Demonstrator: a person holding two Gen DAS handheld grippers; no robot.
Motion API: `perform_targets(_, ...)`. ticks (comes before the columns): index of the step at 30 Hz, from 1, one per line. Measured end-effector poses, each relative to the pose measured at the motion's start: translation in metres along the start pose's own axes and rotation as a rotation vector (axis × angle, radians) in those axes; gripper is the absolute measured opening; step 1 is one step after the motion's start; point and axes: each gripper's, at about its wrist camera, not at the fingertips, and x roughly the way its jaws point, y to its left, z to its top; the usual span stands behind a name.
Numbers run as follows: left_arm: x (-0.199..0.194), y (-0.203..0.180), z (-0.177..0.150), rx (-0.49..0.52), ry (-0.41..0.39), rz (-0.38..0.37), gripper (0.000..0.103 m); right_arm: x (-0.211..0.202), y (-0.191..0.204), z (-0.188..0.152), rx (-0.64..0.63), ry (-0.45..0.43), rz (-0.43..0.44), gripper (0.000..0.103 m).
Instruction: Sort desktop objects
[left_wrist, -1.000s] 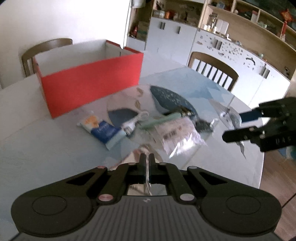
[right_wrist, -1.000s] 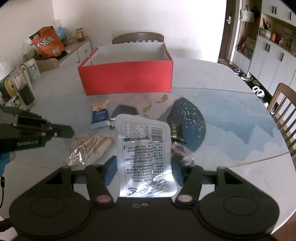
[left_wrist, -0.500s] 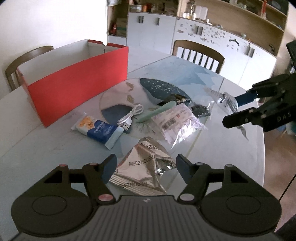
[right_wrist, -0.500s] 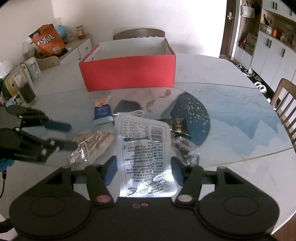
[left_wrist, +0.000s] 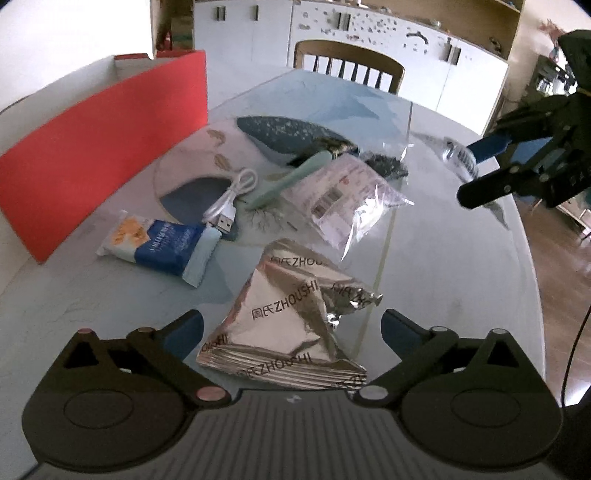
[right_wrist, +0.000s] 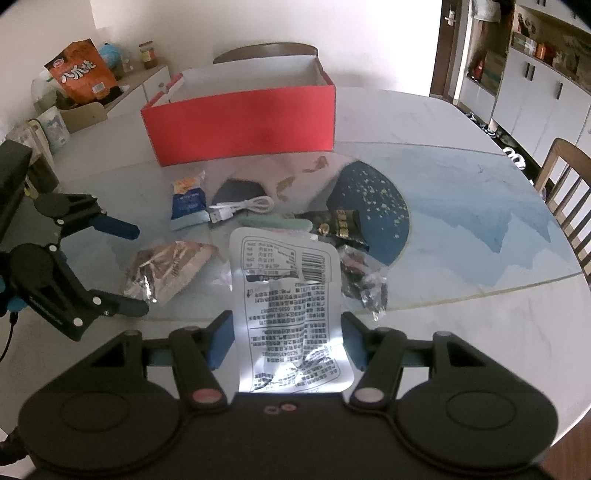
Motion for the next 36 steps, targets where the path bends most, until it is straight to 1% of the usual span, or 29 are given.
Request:
perform_targets(5,0.012,0.004,0.0,-0.01,0.016,-0.003,0.103,0.003,-0.005,-0.003,0.009,0.011,-0.01,0.061)
perform_targets(9,0.015,0.003,0.0,-0.009,0.017,0.056,0.102,0.005,-0.008,-0.003,0.012,0.015,-0.013,0.061)
perform_targets(11,0.015,0.004,0.0,-0.017,0.012,0.066,0.102,0.007,-0.009,-0.002,0.013,0.017,-0.015,0.061)
perform_targets(13,0.013,0.004,0.0,-0.02,-0.002,0.082,0.092,0.008,-0.01,0.0,0.012,0.018,-0.016,0.061)
perform_targets(15,0.011,0.004,0.001,-0.024,-0.012,0.094,0.076,0.009,-0.01,0.0,0.011,0.017,-0.016,0.061)
perform_targets(17,0.01,0.005,0.003,-0.036,-0.011,0.094,0.075,0.009,-0.011,0.002,0.01,0.017,-0.017,0.061)
perform_targets(18,0.009,0.005,0.003,-0.037,-0.013,0.097,0.072,0.009,-0.011,0.002,0.01,0.017,-0.016,0.061)
perform_targets(20,0.007,0.004,0.002,-0.038,-0.017,0.115,0.071,0.009,-0.011,0.004,0.005,0.017,-0.018,0.061)
perform_targets(23,0.001,0.005,0.004,-0.062,-0.036,0.115,0.07,0.009,-0.011,0.011,-0.003,0.012,-0.018,0.061)
perform_targets(31,-0.021,0.003,0.015,-0.079,-0.068,0.137,0.07,0.004,-0.007,0.03,-0.046,-0.008,-0.016,0.061)
perform_targets(36,-0.037,0.002,0.025,-0.106,-0.073,0.178,0.07,0.0,-0.003,0.042,-0.063,-0.025,-0.004,0.061)
